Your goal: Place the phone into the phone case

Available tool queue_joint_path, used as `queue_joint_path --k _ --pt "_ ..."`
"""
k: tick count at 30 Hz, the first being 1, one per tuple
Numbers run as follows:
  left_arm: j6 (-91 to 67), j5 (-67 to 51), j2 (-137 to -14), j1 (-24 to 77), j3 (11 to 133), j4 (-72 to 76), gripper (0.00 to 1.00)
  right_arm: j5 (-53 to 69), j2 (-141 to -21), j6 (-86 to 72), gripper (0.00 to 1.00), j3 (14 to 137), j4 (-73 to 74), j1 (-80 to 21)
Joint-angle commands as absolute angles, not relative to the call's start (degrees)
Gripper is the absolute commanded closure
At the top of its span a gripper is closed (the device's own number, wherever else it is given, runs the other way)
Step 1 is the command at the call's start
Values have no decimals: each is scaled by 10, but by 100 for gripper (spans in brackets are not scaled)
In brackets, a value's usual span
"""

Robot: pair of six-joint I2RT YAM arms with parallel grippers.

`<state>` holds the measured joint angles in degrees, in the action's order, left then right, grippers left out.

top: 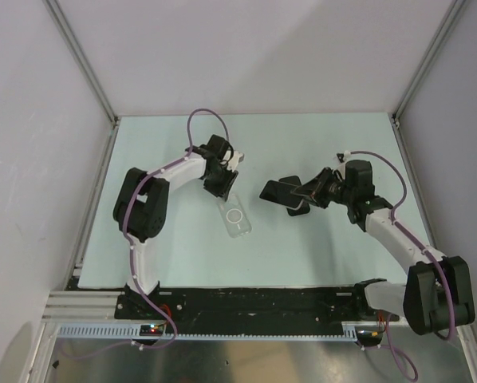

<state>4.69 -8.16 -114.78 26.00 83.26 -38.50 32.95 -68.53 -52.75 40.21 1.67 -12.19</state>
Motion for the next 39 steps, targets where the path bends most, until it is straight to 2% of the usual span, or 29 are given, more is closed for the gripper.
queue_joint_path --k 1,10,16,22,27,39 --pt "55 -83 -1158 266 847 -391 63 394 -704 -580 100 410 -46 -109" --pt "-32 26 -1144 266 833 -391 98 402 -737 -640 100 410 -55 -93" --pt "-135 65 -1115 267 793 -390 100 400 -781 -722 100 410 -79 -87" --pt "-183 48 -1068 266 732 -380 100 414 -818 -805 100 410 -112 -87" --pt "-185 12 -1024 266 687 -361 100 415 -829 -780 100 414 -112 -105" --pt "-182 -52 -967 270 620 -339 100 419 -906 -690 100 438 -152 -247"
